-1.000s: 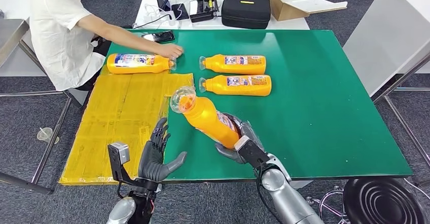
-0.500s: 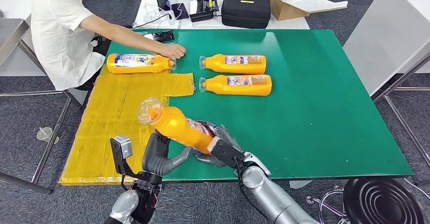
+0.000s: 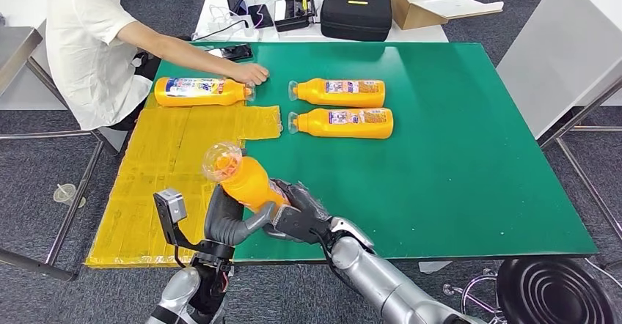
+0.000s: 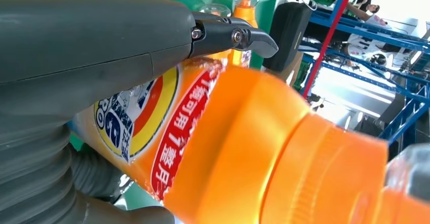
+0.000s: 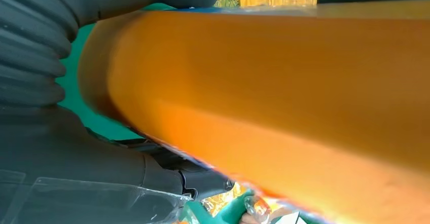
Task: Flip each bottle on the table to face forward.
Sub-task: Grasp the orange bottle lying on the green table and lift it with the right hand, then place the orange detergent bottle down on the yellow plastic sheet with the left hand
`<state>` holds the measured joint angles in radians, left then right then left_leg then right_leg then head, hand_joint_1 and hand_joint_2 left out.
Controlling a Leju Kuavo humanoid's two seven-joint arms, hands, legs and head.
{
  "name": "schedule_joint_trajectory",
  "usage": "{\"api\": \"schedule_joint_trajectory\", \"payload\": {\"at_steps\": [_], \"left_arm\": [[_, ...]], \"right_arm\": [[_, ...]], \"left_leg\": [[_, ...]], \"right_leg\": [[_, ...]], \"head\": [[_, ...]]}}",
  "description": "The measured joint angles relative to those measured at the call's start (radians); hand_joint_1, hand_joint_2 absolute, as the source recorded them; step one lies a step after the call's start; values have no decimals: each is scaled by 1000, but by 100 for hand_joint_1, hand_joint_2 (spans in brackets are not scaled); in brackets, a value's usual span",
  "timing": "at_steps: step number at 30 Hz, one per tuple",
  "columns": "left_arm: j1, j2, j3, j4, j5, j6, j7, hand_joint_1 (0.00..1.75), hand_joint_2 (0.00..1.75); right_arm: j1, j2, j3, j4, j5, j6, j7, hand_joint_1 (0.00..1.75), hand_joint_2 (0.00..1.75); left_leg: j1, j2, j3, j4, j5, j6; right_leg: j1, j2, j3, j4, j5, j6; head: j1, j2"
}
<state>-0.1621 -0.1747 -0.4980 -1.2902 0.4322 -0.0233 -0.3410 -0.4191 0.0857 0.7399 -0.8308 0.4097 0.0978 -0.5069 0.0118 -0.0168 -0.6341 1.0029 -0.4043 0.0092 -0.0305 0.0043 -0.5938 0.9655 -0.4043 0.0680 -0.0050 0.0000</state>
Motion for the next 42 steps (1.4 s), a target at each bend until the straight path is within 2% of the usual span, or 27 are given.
{"api": "schedule_joint_trajectory", "payload": {"at_steps": [1,5,8,12,19,31,35,39,41,42], "left_arm": [[0,0,0,0,0,0,0,1,175],[-1,-1,3,0,35,-7,7,175,175],[-1,-1,11,0,73,-18,22,175,175],[-2,-1,12,0,47,0,-3,175,175],[-19,-6,3,0,-70,120,-54,175,175],[-30,-6,-1,0,-85,135,-60,175,175],[-34,-6,-1,0,-86,136,-60,175,175],[-38,-5,0,0,-115,159,-64,175,175],[-44,-1,1,0,-195,238,-81,175,175],[-47,4,3,0,-270,306,-91,175,175]], "right_arm": [[-2,1,4,5,0,-2,0,175,175],[-13,4,20,21,6,-9,3,175,175],[-23,5,34,31,11,-20,6,175,175],[-28,10,43,37,3,-35,7,0,175],[-23,20,53,42,-29,-63,12,0,175],[-18,30,52,43,-35,-72,13,0,175],[-14,37,51,43,-47,-100,15,0,0],[-2,46,40,43,-55,-153,14,0,0],[9,47,28,43,-30,-241,26,0,0],[17,46,20,44,2,-315,46,0,0]], "left_leg": [[0,0,0,0,0,0],[0,0,0,0,0,0],[0,0,0,0,0,0],[0,0,0,0,0,0],[0,0,0,0,0,0],[0,0,0,0,0,0],[0,0,0,0,0,0],[0,0,0,0,0,0],[0,0,0,0,0,0],[0,0,0,0,0,0]], "right_leg": [[0,0,0,0,0,0],[0,0,0,0,0,0],[0,0,0,0,0,0],[0,0,0,0,0,0],[0,0,0,0,0,0],[0,0,0,0,0,0],[0,0,0,0,0,0],[0,0,0,0,0,0],[0,0,0,0,0,0],[0,0,0,0,0,0]], "head": [[0,0],[0,0],[0,0],[0,0],[0,0],[0,0],[0,0],[0,0],[0,0],[0,0]]}}
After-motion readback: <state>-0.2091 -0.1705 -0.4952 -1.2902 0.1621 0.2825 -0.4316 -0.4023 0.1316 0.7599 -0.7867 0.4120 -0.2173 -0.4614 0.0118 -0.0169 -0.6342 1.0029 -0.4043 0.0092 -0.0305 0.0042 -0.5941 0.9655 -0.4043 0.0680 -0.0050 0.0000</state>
